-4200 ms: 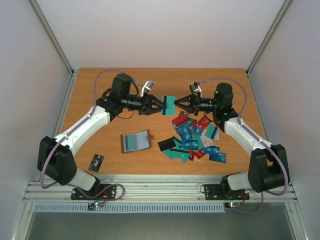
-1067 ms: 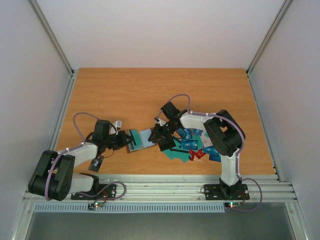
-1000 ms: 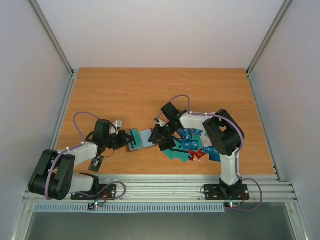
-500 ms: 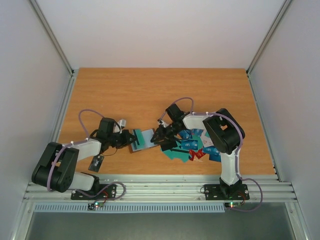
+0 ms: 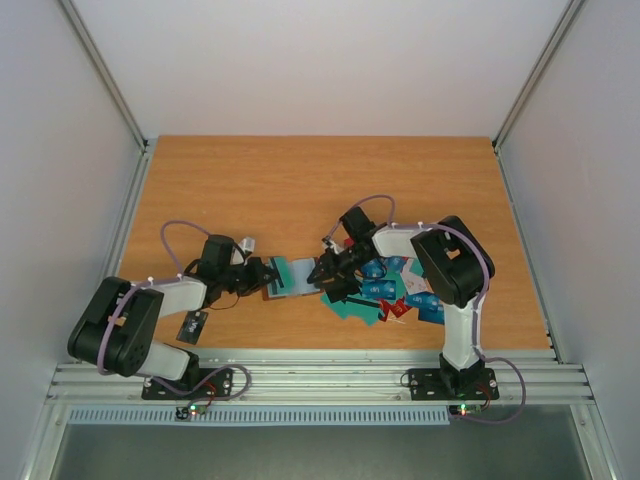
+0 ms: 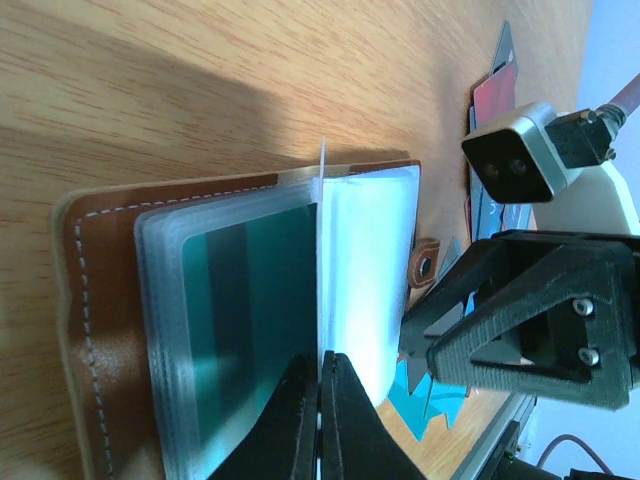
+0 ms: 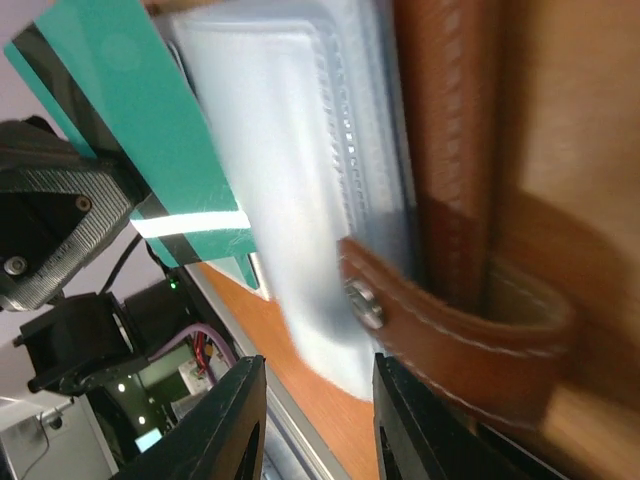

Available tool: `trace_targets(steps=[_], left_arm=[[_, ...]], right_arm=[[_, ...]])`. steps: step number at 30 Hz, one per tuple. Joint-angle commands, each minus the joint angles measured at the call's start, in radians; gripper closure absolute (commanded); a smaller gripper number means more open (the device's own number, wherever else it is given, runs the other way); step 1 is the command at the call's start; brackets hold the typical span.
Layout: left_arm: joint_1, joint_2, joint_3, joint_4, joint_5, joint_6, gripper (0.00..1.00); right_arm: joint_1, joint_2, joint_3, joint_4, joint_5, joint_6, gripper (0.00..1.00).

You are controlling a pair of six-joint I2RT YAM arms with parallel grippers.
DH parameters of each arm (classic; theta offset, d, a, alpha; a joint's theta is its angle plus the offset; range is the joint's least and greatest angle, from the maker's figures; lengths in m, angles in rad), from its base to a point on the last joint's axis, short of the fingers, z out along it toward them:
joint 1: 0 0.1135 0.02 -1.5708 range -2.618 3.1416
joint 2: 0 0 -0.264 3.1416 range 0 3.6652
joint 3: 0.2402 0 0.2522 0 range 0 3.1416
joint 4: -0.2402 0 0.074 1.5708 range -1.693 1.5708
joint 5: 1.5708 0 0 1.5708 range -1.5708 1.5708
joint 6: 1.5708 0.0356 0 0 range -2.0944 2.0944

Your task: Put the credit cards into the card holder

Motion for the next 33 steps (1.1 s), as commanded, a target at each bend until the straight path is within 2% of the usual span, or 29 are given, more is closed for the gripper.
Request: trace_targets(steps=[1,6,10,19,27,33], left_arm=[[-0.009,-0.025,0.016,0.003,-0.006,0.019,1.00],[-0.017,-0.011,0.051,-0.041,0.018,0.069,1.00],[-0.022,-0.010,0.070,-0.057,0.023,0.082,1.00],[-0.024,0.014,0.071,-0.069,0.034,0.106,1.00],[-0.024,0.013,0.032,-0.045,0.008,0.066,1.00],[-0.024,0.063,0.002,0.079,0.043,-0.005,1.00]], right_arm=[[-0.038,-0.058,0.003,-0.073,0.021,-0.062,0.67],[-0.053,-0.108,0.035,-0.116,0.023,-0.083,0.63],[-0.057,-0.085,0.057,-0.116,0.027,-0.079,0.64],[-0.057,-0.010,0.051,-0.099,0.061,-0.085,0.74],[-0.056,0.032,0.027,-0.090,0.079,-0.103,0.81],[-0.058,0.046,0.013,-0.086,0.080,-0.105,0.85]])
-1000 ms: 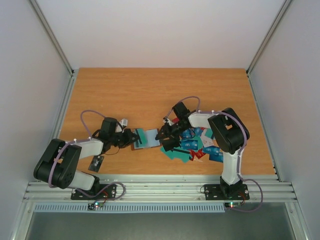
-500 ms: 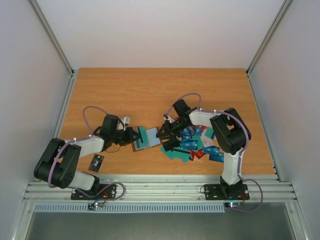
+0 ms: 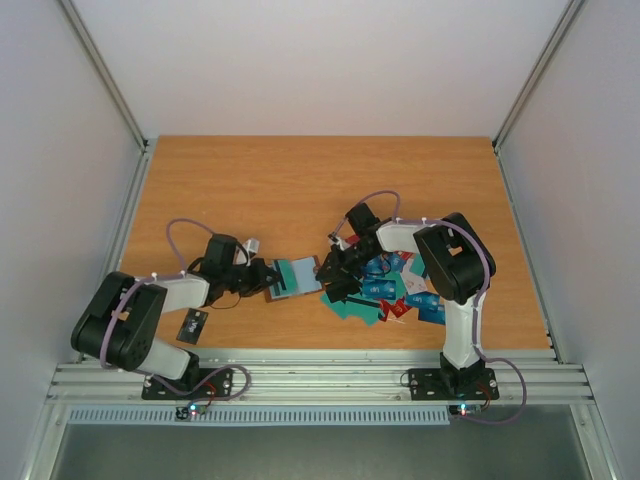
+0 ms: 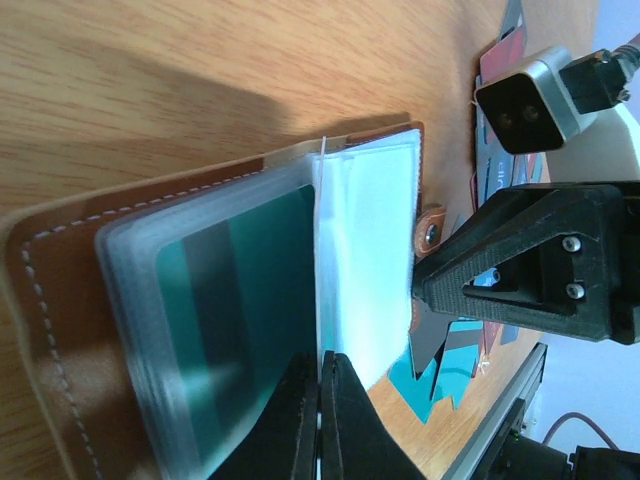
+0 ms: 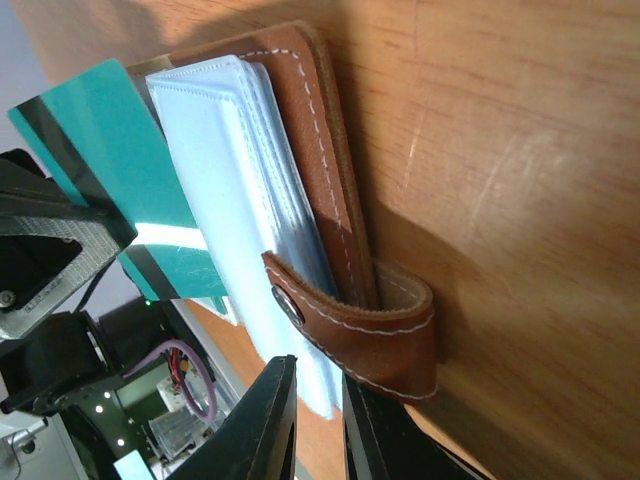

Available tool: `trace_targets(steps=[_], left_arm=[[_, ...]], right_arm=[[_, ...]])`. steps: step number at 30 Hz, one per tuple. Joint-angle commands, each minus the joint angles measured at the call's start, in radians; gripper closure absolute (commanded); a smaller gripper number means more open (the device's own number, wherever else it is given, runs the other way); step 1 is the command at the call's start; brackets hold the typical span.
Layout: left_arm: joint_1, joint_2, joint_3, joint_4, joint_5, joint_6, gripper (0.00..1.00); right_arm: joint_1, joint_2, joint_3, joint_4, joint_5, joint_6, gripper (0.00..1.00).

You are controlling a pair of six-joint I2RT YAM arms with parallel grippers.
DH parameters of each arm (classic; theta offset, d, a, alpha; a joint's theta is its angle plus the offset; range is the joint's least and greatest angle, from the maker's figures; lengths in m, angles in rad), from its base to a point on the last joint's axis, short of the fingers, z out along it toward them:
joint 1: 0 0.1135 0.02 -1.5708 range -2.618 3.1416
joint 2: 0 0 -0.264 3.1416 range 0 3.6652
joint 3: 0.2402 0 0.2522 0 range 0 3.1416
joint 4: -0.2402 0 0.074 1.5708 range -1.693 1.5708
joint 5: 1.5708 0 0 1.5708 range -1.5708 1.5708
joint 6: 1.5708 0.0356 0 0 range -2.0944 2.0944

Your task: Put the credit cards into the card holder

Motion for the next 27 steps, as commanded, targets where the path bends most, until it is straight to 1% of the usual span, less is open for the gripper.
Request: trace_targets(steps=[1,3,8,12,18,21,27], left_arm=[[-0.006,0.061,-0.028,0.152,0.032,-0.057,1.00],[-0.006,0.080,-0.032,0.194,0.041,-0.075,1.00],[-0.006,0.119,-0.023,0.208,0.046,-0.075,1.00],[-0.006,0.156,-0.029,0.259,0.059,-0.086,1.00],[-0.006,0.158,-0.035,0.282,0.063,-0.109,1.00],[-0.007,0.152,-0.036,0.262,0.071,-0.112,1.00],[-0.010,0.103,-0.017,0.115,0.089,-0.084,1.00]], right_arm=[[-0.004,0.036,-0.018,-0.001,0.028,-0.022,0.85],[-0.004,0.038,-0.019,-0.004,0.026,-0.024,0.85],[-0.004,0.041,-0.015,-0.017,0.025,-0.035,0.85],[-0.004,0.044,-0.015,-0.023,0.022,-0.034,0.86],[-0.004,0.051,-0.006,-0.026,0.015,-0.035,0.86],[-0.004,0.055,-0.002,-0.028,0.017,-0.034,0.86],[-0.004,0.059,0.004,-0.025,0.017,-0.031,0.86]])
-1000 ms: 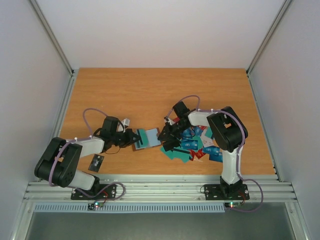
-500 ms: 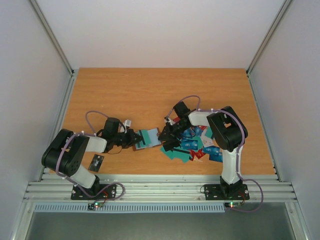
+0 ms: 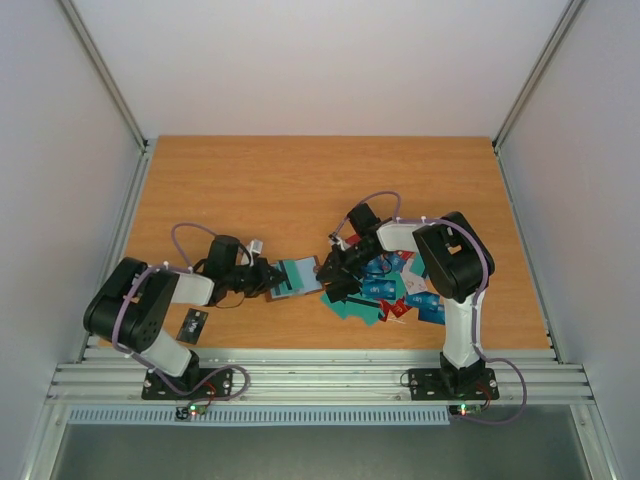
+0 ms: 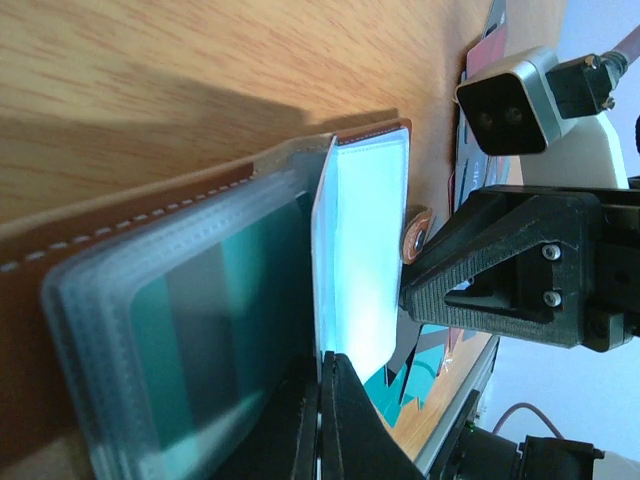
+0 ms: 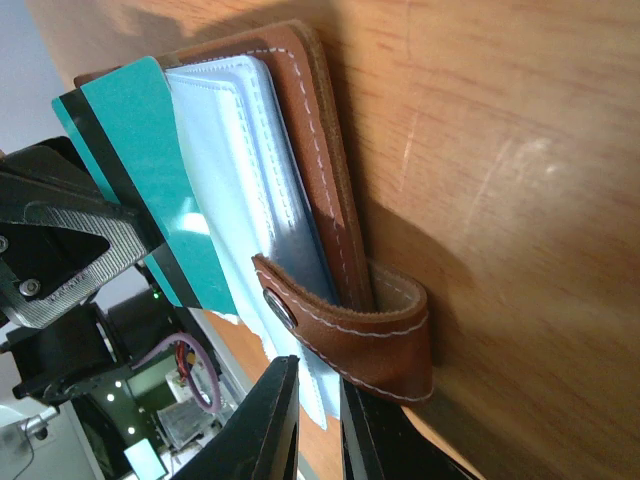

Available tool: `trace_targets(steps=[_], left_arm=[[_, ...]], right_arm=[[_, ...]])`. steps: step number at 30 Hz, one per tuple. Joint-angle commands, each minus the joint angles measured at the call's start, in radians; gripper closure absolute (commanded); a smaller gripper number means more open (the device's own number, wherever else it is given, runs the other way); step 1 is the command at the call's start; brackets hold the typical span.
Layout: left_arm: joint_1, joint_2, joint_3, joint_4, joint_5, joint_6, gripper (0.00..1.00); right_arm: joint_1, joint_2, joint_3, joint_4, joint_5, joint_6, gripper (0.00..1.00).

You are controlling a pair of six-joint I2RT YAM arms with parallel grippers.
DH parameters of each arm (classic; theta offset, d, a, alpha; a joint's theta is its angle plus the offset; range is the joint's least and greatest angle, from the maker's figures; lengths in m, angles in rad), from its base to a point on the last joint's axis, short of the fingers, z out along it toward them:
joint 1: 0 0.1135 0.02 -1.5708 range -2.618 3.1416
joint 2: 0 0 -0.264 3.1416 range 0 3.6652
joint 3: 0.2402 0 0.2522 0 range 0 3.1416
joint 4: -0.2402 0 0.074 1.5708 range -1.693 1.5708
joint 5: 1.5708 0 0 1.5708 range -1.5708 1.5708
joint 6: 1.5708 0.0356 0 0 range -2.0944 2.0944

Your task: Put the credit cards into the card holder

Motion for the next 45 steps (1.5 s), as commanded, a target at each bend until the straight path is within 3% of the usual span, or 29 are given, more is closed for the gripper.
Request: trace_targets(steps=[1,6,21,45], left_arm=[[-0.011,-0.035,0.007,-0.117,0.012,0.052,1.00],[-0.011,-0.017,0.030,-0.164,0.034,0.096,1.00],[-0.018,0.139,0.110,-0.062,0.086,0.068,1.00],[-0.051,0.232,0.156,0.027,0.099,0.000,1.00]], right_arm=[[0.008,0.044,0.003,-0.024,0.044,-0.011,0.86],[0.008,0.045,0.005,-0.012,0.042,0.005,0.86],[0.007,0.028,-0.002,0.005,0.021,0.040,0.86],[0.007,0.009,-0.004,0.056,-0.022,0.113,0.86]])
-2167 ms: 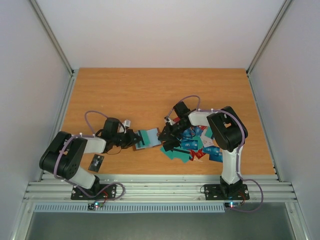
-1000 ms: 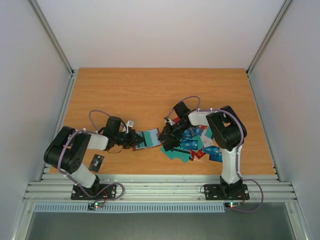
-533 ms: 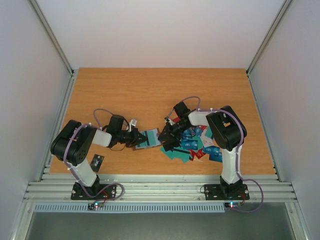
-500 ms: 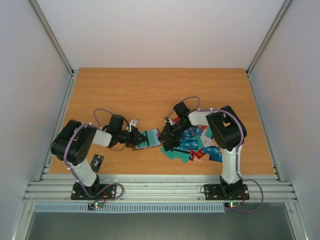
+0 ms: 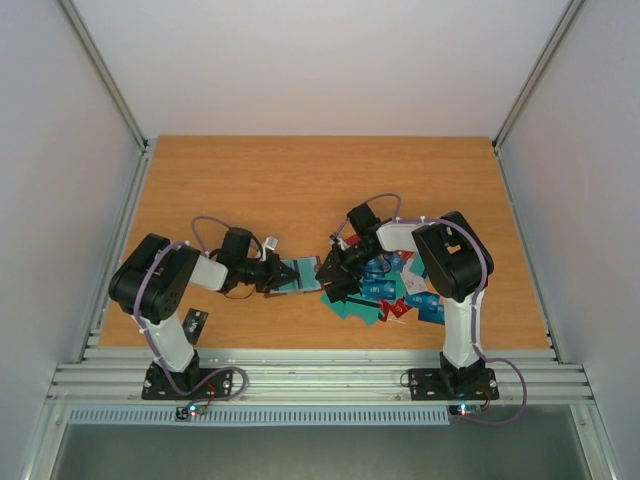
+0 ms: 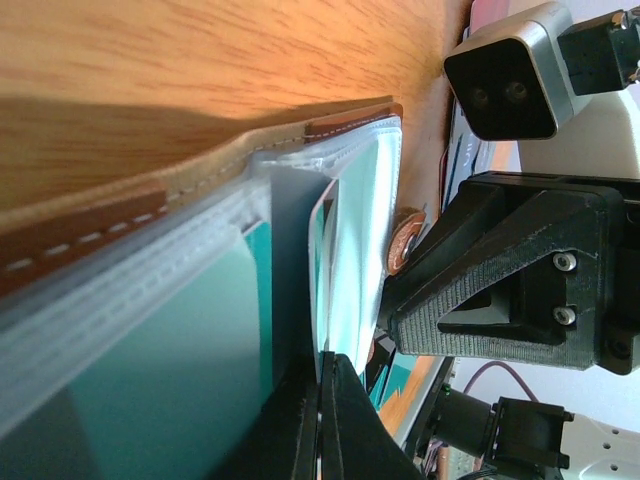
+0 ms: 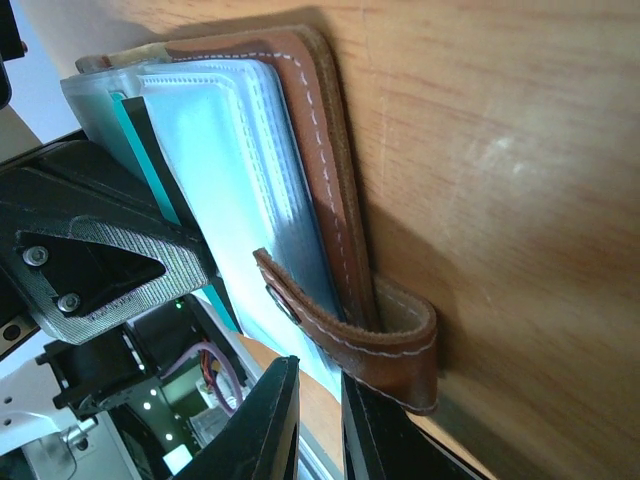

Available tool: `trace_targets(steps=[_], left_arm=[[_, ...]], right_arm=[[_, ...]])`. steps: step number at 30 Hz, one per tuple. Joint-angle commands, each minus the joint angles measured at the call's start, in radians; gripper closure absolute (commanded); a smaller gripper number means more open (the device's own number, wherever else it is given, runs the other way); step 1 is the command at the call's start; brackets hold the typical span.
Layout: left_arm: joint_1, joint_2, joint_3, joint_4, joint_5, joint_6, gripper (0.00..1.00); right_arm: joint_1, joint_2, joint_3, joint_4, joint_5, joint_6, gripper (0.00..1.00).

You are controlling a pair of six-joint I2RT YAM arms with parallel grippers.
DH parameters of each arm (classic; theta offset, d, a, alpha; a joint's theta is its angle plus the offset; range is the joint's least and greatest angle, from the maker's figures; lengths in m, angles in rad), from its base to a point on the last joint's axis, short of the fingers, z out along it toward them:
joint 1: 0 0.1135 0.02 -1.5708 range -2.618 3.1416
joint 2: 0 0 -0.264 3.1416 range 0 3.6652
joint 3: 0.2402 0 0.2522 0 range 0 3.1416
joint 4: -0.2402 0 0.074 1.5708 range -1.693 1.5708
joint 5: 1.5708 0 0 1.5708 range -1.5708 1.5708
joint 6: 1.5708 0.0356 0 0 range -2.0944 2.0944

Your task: Put the credit cards into the card holder

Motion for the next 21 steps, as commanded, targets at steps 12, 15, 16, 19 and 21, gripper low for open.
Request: trace_targets(steps=[12,15,16,19,21], left_arm=[[-0.027,0.027,0.091,-0.237,-0.011,0.174,1.00],[-0.027,0.020,0.115,-0.308,-0.016,0.213,0.96],[-0.027,0.015,0.125,-0.331,-0.020,0.229,0.93],[-0.027,-0.010,0.151,-0.406,-0.040,0.265,0.83],[-0.027,-0.029,0.171,-0.474,-0.056,0.285,0.77]], right_arm=[[0.007,0.008,0.017,0.033,0.000,0.021,0.86],[0.008,0.011,0.022,0.036,-0.002,0.025,0.86],[0.007,0.011,0.023,0.037,-0.003,0.027,0.86],[0.008,0.013,0.025,0.038,-0.002,0.027,0.86],[0.008,0.011,0.025,0.038,0.000,0.028,0.86]])
